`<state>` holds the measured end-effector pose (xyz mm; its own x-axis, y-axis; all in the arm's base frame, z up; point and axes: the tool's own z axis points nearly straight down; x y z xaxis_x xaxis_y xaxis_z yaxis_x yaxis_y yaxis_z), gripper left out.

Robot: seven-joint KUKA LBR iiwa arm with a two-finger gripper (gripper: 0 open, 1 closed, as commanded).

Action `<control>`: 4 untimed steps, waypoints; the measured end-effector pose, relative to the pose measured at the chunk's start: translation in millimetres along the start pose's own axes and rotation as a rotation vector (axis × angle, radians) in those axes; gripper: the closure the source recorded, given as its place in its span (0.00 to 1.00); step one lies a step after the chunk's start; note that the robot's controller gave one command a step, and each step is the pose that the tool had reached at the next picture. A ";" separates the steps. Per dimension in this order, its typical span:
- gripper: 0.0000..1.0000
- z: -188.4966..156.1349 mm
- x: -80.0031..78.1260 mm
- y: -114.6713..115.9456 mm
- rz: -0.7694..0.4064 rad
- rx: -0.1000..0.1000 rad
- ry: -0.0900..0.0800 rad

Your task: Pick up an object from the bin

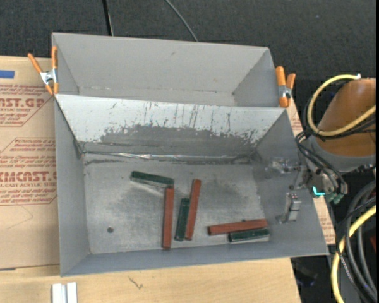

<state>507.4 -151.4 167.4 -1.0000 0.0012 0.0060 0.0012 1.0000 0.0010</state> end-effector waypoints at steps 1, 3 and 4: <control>0.00 -3.6 -2.0 0.5 -0.002 0.002 -0.007; 0.00 81.4 19.0 25.9 -0.081 0.000 -0.006; 1.00 95.9 26.5 57.6 -0.019 0.000 -0.004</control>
Offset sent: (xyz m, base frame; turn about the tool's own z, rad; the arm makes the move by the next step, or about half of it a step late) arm -0.0251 0.0313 -0.0805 -0.1126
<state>480.5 -93.6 71.7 -0.9998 -0.0179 0.0017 -0.0179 0.9998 0.0016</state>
